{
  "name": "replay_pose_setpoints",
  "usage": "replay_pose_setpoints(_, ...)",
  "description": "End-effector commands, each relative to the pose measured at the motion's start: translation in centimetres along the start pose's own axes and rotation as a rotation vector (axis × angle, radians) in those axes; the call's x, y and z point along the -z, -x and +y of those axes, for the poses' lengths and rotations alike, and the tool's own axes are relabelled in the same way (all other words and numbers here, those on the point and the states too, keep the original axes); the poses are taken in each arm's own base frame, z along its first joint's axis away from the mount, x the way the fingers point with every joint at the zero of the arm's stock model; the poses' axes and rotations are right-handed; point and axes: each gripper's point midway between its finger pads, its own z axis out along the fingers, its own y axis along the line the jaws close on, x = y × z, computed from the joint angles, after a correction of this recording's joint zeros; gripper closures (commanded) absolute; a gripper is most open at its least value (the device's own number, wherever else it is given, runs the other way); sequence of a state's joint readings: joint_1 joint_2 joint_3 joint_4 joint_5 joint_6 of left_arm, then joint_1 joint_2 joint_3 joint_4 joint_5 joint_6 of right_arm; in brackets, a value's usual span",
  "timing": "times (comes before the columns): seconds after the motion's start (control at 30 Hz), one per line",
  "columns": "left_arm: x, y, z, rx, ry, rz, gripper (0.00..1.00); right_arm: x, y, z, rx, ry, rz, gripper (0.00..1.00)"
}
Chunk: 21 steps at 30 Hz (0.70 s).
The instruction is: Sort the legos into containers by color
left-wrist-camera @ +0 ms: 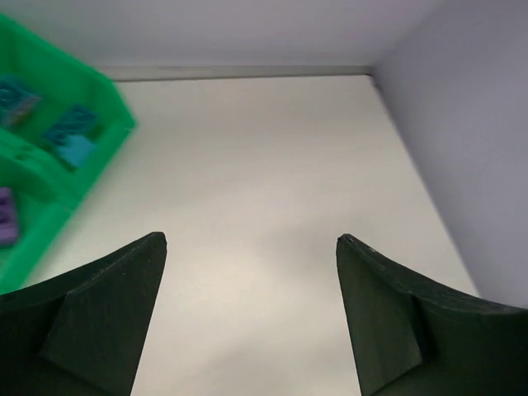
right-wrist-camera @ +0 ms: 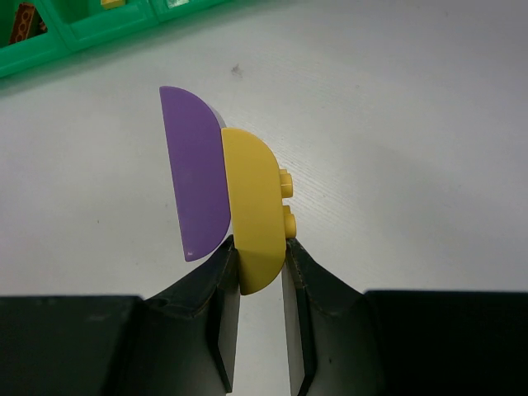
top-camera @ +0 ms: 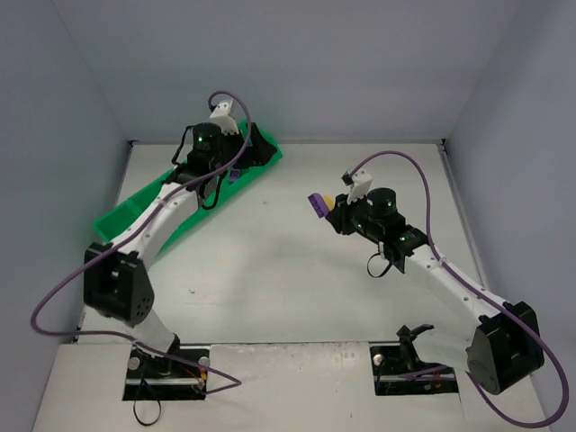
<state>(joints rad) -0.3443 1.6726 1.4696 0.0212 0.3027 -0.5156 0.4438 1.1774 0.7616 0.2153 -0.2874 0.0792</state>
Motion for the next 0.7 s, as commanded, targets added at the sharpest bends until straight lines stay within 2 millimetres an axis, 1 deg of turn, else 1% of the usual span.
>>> replay_pose_setpoints(0.0,3.8,-1.0,-7.5,0.077,-0.225,0.005,0.23,0.1,4.9,0.1,0.008,-0.012,-0.137,1.0)
replay_pose_setpoints(0.03,4.3,-1.5,-8.5,0.085,-0.252,0.006,0.23,0.1,5.2,0.2,0.001,-0.009,-0.143,1.0)
replay_pose_setpoints(0.07,5.0,-2.6,-9.0,0.121,-0.266,0.027,0.23,0.2,5.3,0.4,0.002,-0.001,-0.147,1.0)
replay_pose_setpoints(0.1,5.3,-3.6,-10.3,0.131,-0.301,0.045,0.23,0.2,5.5,0.5,0.002,0.005,-0.152,1.0)
replay_pose_setpoints(0.13,5.6,-3.6,-11.3,0.132,-0.34,0.03,0.23,0.3,5.6,0.7,0.002,0.014,-0.154,1.0)
replay_pose_setpoints(0.17,5.8,-4.1,-11.9,0.143,-0.356,0.036,0.23,0.3,5.7,0.9,0.002,0.022,-0.156,1.0)
replay_pose_setpoints(0.2,6.0,-5.2,-12.7,0.141,-0.373,0.058,0.23,0.4,5.8,1.3,0.005,0.039,-0.159,1.0)
replay_pose_setpoints(0.3,6.1,-6.1,-13.7,0.135,-0.385,0.069,0.23,0.6,6.1,1.6,0.004,0.054,-0.166,1.0)
replay_pose_setpoints(0.33,6.2,-6.6,-14.4,0.129,-0.399,0.074,0.23,0.6,6.0,1.8,0.006,0.059,-0.165,1.0)
replay_pose_setpoints(0.53,6.4,-7.1,-15.9,0.129,-0.417,0.053,0.23,0.9,6.2,2.1,-0.001,0.067,-0.174,1.0)
replay_pose_setpoints(0.63,6.2,-7.3,-16.3,0.129,-0.421,0.052,0.23,1.0,6.2,2.2,-0.005,0.072,-0.178,1.0)
replay_pose_setpoints(0.67,5.9,-7.8,-16.4,0.131,-0.419,0.062,0.23,1.0,6.3,2.4,-0.007,0.077,-0.18,1.0)
